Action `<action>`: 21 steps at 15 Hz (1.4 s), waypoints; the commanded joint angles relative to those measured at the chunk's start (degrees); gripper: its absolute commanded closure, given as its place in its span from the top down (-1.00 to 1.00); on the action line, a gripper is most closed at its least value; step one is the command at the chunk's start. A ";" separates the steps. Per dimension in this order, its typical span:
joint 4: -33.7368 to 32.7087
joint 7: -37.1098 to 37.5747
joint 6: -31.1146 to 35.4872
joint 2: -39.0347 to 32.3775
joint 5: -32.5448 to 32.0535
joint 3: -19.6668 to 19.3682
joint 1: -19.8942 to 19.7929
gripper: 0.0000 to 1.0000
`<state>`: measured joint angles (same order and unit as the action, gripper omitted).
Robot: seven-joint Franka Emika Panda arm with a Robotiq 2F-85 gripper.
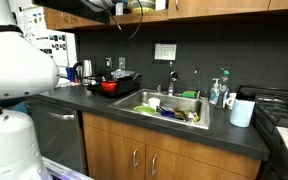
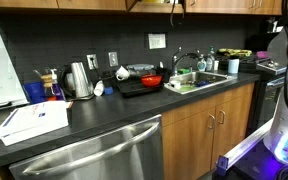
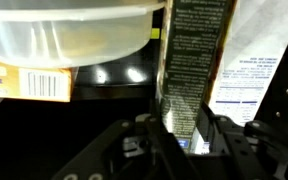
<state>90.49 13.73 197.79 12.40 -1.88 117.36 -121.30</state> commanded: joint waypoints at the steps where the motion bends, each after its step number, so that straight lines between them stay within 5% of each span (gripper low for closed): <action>1: 1.97 -2.39 -0.83 -3.20 0.40 -4.28 4.94 -0.76; 13: 2.81 -1.48 -2.78 -2.90 0.31 -17.92 18.01 -0.76; 21: 4.12 -0.16 -2.24 -4.30 0.05 -18.56 23.48 -0.76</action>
<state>94.54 13.99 195.37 9.71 -1.73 99.54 -100.41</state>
